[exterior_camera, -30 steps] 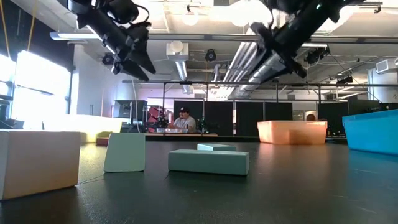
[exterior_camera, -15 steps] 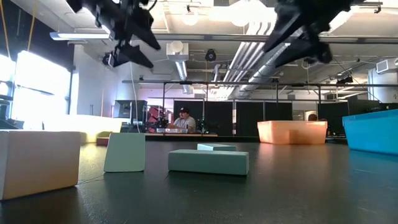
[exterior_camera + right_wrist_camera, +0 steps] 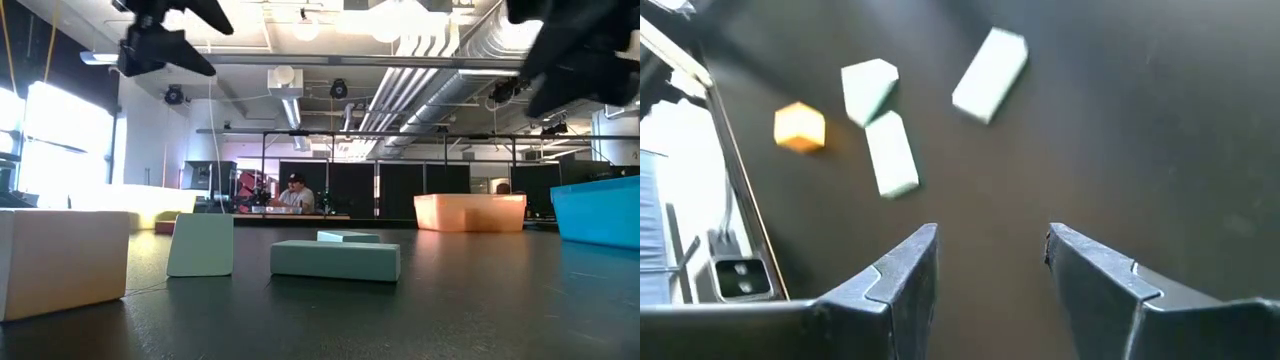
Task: Sort blocks by size
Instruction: Put the blue rectangle block into the blue bin
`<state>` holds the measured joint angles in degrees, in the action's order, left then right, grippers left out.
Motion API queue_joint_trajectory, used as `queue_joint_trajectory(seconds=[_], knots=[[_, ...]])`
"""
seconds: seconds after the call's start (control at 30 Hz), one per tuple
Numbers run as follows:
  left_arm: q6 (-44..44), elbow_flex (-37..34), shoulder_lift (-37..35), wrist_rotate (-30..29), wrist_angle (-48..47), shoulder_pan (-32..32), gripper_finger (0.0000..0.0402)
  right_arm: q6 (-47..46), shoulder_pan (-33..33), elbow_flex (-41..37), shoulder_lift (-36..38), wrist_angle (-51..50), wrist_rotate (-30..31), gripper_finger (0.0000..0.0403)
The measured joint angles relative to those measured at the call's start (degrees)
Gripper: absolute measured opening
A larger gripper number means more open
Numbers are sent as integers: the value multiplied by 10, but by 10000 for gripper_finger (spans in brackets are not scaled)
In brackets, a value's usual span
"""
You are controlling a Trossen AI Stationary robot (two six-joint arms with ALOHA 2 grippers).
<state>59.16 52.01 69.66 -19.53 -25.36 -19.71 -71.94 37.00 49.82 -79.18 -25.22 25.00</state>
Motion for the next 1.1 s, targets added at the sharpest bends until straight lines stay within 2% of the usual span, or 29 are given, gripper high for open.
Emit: queue_joint_trajectory(seconds=[0.2, 0.3, 0.37, 0.47, 0.57, 0.67, 0.83, 1.0, 1.1], knots=[[62, 0, 60, -48, 3, -66, 221, -92, 54, 0, -68, 50, 2, 181], [30, 0, 111, -50, 31, -77, 221, -106, 75, 0, -95, 97, 31, 181], [-36, 0, 151, -48, 68, -79, 221, -115, 83, 0, -108, 129, 41, 181], [-205, 0, 212, -31, 152, -76, 221, -134, 86, 0, -117, 175, 41, 181], [-382, 0, 266, 8, 258, -59, 221, -133, 93, 0, -119, 204, 42, 181], [-494, 23, 305, 57, 320, -34, 221, -137, 99, 0, -119, 207, 46, 181], [-586, 88, 351, 74, 281, 21, 221, -155, 100, 0, -119, 203, 50, 181], [-685, 133, 397, 186, 243, 69, 221, -152, 100, 0, -119, 201, 51, 181], [-736, 155, 424, 222, 219, 85, 221, -155, 100, 0, -119, 201, 51, 181]])
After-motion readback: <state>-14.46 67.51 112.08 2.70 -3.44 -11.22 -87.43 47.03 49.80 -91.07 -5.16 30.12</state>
